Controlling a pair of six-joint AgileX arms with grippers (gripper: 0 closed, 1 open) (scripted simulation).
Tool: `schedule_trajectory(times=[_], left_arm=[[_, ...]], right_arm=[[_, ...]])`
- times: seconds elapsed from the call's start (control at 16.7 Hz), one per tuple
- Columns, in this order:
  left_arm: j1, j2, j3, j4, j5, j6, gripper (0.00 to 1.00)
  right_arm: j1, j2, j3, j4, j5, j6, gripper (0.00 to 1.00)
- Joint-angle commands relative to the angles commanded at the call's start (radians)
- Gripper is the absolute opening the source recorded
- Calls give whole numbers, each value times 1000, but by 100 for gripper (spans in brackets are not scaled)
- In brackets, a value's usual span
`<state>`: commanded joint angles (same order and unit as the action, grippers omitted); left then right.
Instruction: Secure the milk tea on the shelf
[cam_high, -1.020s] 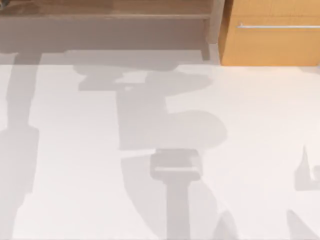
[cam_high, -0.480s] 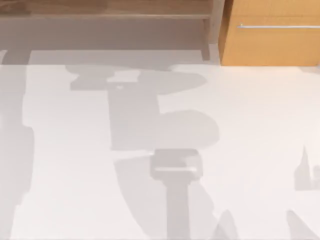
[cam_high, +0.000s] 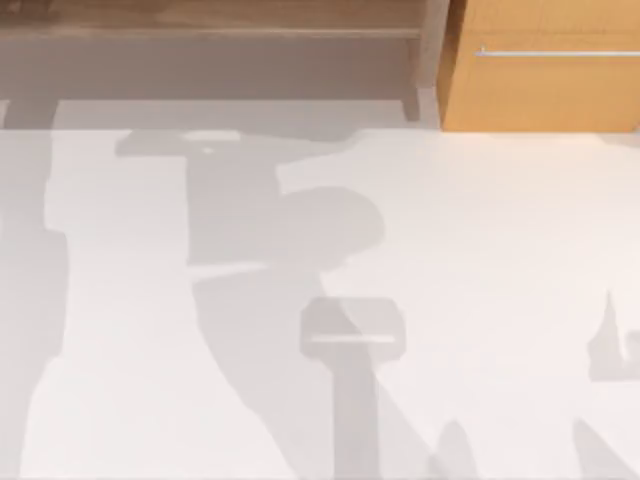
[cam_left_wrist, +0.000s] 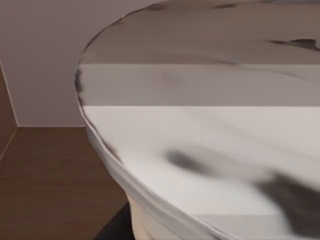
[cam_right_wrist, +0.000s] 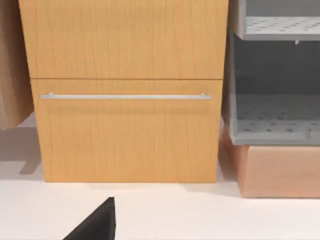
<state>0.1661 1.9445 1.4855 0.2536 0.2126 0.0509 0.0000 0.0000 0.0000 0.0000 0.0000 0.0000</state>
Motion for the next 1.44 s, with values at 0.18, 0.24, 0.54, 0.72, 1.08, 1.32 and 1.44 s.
schedule_trajectory(times=[0.18,0.24,0.54,0.72,1.08,1.32,1.44], left_arm=[[-3,20,11,9,-1,-3,0],[-3,20,11,9,-1,-3,0],[-3,20,11,9,-1,-3,30],[-3,20,11,9,-1,-3,53],[-3,20,11,9,-1,-3,98],[-3,20,11,9,-1,-3,100],[-3,20,11,9,-1,-3,100]], right_arm=[[0,0,0,0,0,0,100],[0,0,0,0,0,0,100],[0,0,0,0,0,0,100],[0,0,0,0,0,0,100],[0,0,0,0,0,0,100],[0,0,0,0,0,0,100],[0,0,0,0,0,0,100]])
